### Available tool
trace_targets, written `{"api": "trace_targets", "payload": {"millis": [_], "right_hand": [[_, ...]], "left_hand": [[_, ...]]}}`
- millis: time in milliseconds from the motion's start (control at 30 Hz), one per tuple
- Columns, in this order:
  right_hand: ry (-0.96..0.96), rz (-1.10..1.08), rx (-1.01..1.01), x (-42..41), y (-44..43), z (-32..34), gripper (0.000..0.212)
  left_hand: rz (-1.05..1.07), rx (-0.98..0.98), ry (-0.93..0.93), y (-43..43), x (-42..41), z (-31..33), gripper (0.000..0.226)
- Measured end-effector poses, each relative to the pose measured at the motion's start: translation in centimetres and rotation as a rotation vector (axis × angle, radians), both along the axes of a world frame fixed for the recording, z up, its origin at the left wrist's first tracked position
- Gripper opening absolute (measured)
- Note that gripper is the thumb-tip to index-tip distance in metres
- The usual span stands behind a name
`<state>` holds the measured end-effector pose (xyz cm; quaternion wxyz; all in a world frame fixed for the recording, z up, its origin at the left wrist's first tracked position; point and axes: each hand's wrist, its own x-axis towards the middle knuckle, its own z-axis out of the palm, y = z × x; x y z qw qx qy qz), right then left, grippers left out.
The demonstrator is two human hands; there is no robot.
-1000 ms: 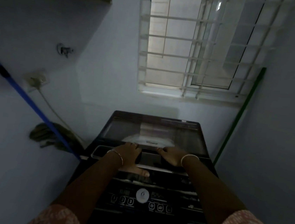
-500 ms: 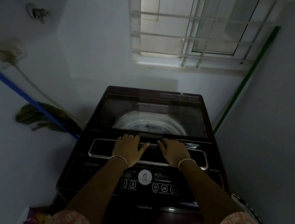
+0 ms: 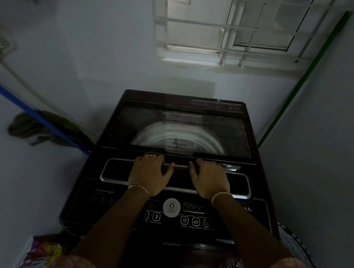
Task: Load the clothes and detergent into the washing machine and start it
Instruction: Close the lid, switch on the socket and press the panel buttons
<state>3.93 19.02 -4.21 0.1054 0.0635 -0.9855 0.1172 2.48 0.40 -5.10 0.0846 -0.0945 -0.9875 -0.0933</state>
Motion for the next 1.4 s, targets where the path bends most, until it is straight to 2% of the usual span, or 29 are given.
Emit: {"api": "trace_targets", "payload": {"millis": [100, 200, 367, 567, 933, 1167, 1267, 1400], "right_hand": [[0.036, 0.014, 0.057, 0.1, -0.2, 0.2, 0.031], [0.061, 0.033, 0.161, 0.1, -0.5, 0.8, 0.018], [0.082, 0.128, 0.084, -0.9, -2.8, 3.1, 0.044], [0.038, 0.316, 0.078, -3.9, -9.1, 7.6, 0.068], [0.201, 0.533, 0.093, -13.5, -26.9, 13.5, 0.075], [0.128, 0.682, -0.023, -23.2, -39.0, 14.3, 0.064], [0.139, 0.698, 0.001, -26.7, -42.5, 13.6, 0.056], [0.124, 0.706, 0.042, -31.2, -45.4, 11.5, 0.057]], "left_hand": [[0.000, 0.010, -0.010, 0.0, 0.0, 0.0, 0.042], [-0.005, 0.082, -0.002, -0.3, 0.0, 0.2, 0.037], [0.069, 0.140, 0.117, -2.7, 0.8, 2.0, 0.042], [0.223, 0.053, 0.075, -8.5, 1.2, 6.7, 0.066], [0.489, 0.069, 0.160, -24.3, -4.0, 13.1, 0.070], [0.543, -0.093, 0.044, -35.4, -13.2, 15.5, 0.075], [0.522, -0.195, 0.013, -39.0, -18.0, 15.8, 0.076], [0.504, -0.369, -0.027, -42.8, -24.2, 15.3, 0.078]]}}
